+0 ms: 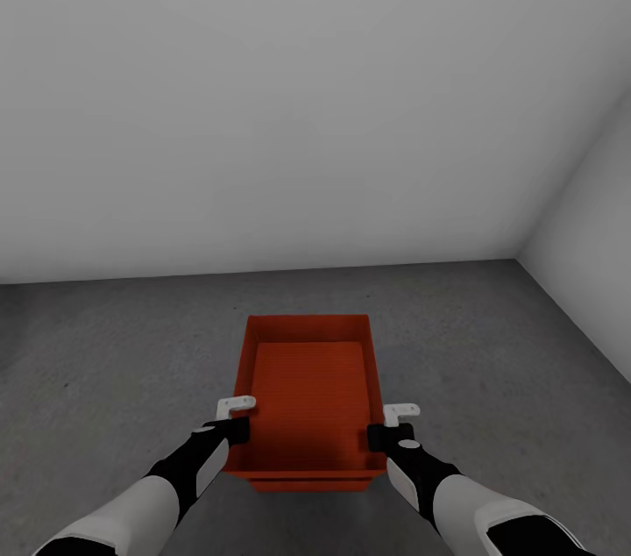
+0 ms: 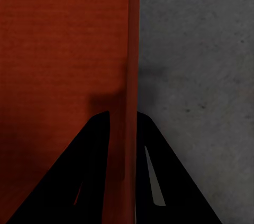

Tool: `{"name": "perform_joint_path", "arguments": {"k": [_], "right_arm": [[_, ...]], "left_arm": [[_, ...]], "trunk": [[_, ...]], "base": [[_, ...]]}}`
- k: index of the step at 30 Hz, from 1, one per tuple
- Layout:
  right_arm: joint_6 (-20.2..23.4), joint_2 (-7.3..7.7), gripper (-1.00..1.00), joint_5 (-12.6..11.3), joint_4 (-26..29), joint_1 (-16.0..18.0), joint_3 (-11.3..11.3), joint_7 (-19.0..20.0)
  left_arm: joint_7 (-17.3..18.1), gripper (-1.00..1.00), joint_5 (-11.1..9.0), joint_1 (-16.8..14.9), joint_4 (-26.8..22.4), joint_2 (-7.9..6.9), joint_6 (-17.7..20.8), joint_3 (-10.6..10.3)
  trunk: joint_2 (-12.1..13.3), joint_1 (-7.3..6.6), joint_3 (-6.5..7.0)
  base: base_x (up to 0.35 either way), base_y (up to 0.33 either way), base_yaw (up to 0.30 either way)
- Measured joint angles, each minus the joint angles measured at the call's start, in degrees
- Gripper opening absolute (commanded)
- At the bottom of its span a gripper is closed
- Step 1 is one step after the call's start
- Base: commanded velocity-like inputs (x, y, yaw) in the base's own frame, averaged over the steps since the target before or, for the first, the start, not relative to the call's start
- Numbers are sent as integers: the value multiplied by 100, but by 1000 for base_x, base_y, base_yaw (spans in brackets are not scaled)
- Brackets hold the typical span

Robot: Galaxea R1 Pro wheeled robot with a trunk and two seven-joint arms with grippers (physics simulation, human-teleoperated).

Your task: Move the two storage containers from the living room to the garage. In the garage, place one container on the floor and stack the other container on top of it (either order is fine).

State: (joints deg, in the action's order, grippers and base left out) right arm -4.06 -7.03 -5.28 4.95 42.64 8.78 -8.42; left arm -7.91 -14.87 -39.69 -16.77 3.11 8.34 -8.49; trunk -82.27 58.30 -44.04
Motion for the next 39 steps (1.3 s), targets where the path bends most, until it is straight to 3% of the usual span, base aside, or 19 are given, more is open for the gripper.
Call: {"name": "perform_joint_path", "arguments": {"k": [39], "right_arm": [[10,2,-100,5,1,0,4,1]], "left_arm": [[-2,-100,-23,0,12,0,-5,-10]], "trunk": [[0,0,0]], "base": [[0,0,0]]}}
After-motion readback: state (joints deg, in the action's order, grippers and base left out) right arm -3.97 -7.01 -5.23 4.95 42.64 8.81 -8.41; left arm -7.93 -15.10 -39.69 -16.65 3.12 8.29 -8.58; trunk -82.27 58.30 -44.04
